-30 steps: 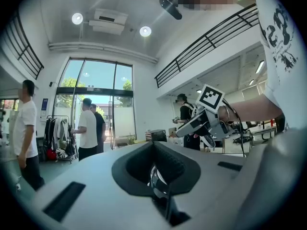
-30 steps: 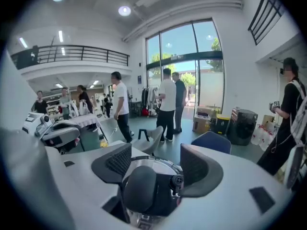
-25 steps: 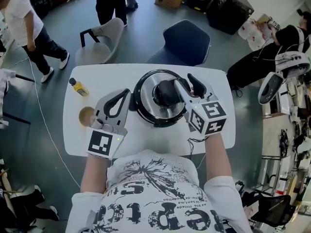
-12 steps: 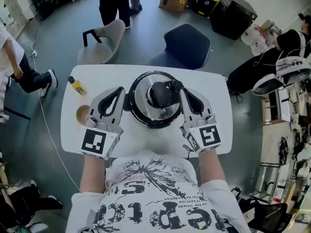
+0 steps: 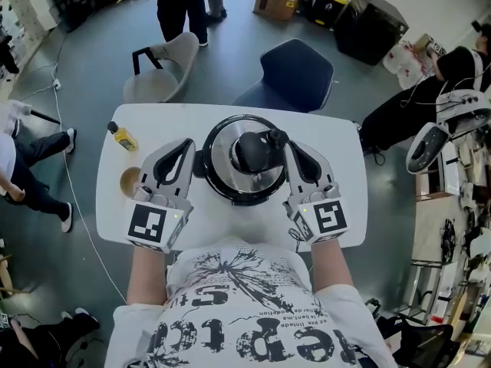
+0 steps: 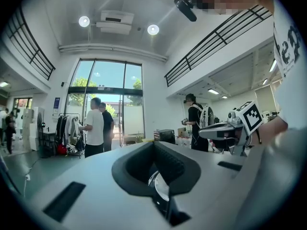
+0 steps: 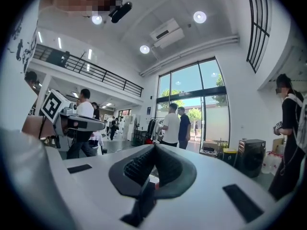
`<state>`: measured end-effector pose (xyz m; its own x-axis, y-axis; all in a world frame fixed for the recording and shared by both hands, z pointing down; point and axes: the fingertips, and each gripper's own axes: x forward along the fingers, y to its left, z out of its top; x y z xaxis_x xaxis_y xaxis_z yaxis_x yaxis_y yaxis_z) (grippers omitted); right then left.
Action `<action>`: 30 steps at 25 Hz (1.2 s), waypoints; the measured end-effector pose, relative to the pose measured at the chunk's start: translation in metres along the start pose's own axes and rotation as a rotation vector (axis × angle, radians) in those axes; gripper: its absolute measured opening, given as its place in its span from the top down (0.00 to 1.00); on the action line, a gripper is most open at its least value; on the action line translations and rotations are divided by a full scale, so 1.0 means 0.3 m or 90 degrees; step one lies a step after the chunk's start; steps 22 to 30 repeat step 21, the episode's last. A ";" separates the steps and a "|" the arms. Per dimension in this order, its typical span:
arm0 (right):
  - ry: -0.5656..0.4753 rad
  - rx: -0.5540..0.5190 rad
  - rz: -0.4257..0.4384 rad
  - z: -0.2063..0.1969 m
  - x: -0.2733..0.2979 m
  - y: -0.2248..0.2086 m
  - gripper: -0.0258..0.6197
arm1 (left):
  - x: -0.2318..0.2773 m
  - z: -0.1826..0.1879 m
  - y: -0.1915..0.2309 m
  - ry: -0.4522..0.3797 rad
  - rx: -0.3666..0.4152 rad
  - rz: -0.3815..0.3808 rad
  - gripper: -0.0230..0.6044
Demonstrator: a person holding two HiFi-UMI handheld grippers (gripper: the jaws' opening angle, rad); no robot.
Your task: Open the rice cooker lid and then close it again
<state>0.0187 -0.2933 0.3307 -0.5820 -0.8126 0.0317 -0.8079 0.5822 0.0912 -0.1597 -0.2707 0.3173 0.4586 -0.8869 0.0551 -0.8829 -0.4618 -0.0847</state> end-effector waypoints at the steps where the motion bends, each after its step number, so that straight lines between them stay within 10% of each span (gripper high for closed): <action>1: -0.001 0.002 -0.001 0.001 -0.002 -0.002 0.94 | 0.000 0.000 -0.003 0.001 0.000 0.000 0.94; 30: 0.011 0.000 -0.002 -0.045 0.004 0.007 0.94 | 0.004 -0.040 -0.005 0.018 -0.009 0.001 0.94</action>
